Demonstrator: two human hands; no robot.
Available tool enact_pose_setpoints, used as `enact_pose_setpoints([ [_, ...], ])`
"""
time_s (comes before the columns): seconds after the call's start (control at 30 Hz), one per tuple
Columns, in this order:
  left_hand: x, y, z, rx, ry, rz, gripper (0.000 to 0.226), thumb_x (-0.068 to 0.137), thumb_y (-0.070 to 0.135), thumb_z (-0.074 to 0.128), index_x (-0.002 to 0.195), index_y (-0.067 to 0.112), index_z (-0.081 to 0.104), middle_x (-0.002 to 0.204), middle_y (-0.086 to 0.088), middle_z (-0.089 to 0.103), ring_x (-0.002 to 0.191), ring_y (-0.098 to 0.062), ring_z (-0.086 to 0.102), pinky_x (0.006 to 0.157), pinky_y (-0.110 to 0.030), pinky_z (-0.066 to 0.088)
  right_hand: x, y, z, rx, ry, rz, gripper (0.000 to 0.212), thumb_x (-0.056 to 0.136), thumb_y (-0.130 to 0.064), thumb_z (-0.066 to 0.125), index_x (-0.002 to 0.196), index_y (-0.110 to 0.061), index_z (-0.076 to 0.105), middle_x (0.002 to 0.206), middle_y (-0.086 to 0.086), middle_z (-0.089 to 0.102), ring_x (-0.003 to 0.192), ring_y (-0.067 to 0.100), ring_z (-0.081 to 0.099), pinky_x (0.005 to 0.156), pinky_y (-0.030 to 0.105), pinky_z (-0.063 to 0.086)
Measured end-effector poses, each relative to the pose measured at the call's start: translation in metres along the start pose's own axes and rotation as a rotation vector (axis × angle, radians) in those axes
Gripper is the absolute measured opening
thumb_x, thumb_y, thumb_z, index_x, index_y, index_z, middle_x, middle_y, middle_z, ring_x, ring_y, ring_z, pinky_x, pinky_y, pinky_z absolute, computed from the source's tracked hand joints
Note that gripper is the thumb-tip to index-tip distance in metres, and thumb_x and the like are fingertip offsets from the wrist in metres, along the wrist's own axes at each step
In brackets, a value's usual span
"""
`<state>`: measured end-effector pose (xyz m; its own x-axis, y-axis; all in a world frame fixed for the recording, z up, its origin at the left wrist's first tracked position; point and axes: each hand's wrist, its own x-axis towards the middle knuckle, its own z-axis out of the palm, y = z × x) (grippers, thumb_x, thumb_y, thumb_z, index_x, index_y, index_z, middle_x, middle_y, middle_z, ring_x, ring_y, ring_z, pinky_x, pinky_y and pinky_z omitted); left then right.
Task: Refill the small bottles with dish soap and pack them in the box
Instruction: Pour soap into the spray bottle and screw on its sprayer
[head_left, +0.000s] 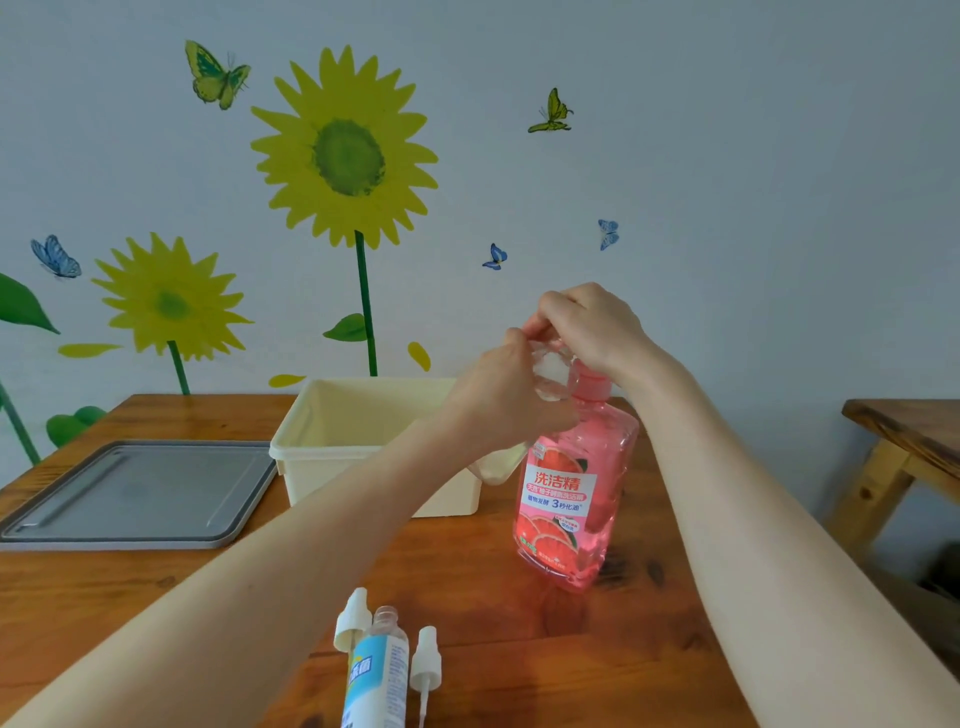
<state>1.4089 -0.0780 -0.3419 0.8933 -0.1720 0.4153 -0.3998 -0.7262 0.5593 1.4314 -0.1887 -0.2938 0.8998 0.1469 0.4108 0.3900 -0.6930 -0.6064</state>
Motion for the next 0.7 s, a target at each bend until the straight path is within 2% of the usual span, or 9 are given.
enact_pose_setpoints([
  [0.1, -0.002, -0.004, 0.009, 0.004, -0.001, -0.013, 0.055, 0.068, 0.035, 0.07, 0.106, 0.013, 0.036, 0.073, 0.012, 0.045, 0.063, -0.003, 0.047, 0.047, -0.02, 0.037, -0.004, 0.006, 0.008, -0.03, 0.042, -0.014, 0.037, 0.084, -0.026, 0.039, 0.078, -0.02, 0.075, 0.081, -0.011, 0.072, 0.085, 0.014, 0.06, 0.076, 0.031, 0.043],
  [0.23, -0.004, -0.006, 0.008, 0.007, -0.011, -0.015, 0.057, 0.068, 0.037, 0.07, 0.108, 0.013, 0.037, 0.076, 0.009, 0.049, 0.066, -0.004, 0.049, 0.053, -0.024, 0.046, -0.004, 0.005, 0.008, -0.042, 0.015, -0.008, 0.037, 0.085, -0.026, 0.038, 0.08, -0.021, 0.074, 0.083, -0.01, 0.071, 0.087, 0.015, 0.06, 0.074, 0.03, 0.042],
  [0.33, -0.002, -0.004, -0.001, 0.014, -0.031, -0.009, 0.054, 0.066, 0.04, 0.07, 0.099, 0.017, 0.034, 0.075, 0.011, 0.045, 0.064, -0.002, 0.047, 0.047, -0.02, 0.036, -0.003, -0.002, 0.003, -0.061, -0.027, 0.001, 0.036, 0.085, -0.026, 0.039, 0.081, -0.02, 0.074, 0.074, -0.014, 0.068, 0.082, 0.015, 0.058, 0.066, 0.025, 0.04],
  [0.4, 0.001, -0.002, -0.005, 0.025, -0.022, 0.002, 0.056, 0.064, 0.042, 0.07, 0.098, 0.019, 0.031, 0.073, 0.013, 0.043, 0.062, -0.001, 0.044, 0.046, -0.019, 0.031, 0.0, -0.003, -0.001, 0.009, -0.022, 0.008, 0.035, 0.084, -0.027, 0.039, 0.079, -0.021, 0.074, 0.071, -0.015, 0.067, 0.083, 0.014, 0.059, 0.072, 0.028, 0.043],
  [0.53, 0.0, -0.006, 0.005, 0.009, -0.02, -0.024, 0.054, 0.066, 0.038, 0.071, 0.098, 0.019, 0.031, 0.076, 0.01, 0.047, 0.065, -0.004, 0.049, 0.047, -0.021, 0.037, -0.004, 0.004, 0.005, 0.029, 0.036, -0.02, 0.035, 0.084, -0.027, 0.039, 0.079, -0.021, 0.073, 0.074, -0.016, 0.069, 0.087, 0.011, 0.062, 0.08, 0.03, 0.043],
  [0.7, -0.004, -0.008, 0.007, 0.021, -0.034, -0.02, 0.054, 0.066, 0.037, 0.071, 0.098, 0.018, 0.032, 0.073, 0.011, 0.044, 0.062, -0.002, 0.045, 0.045, -0.02, 0.033, -0.006, 0.006, 0.009, -0.038, 0.012, -0.02, 0.035, 0.085, -0.028, 0.039, 0.079, -0.022, 0.073, 0.079, -0.01, 0.071, 0.085, 0.014, 0.06, 0.072, 0.029, 0.041],
])
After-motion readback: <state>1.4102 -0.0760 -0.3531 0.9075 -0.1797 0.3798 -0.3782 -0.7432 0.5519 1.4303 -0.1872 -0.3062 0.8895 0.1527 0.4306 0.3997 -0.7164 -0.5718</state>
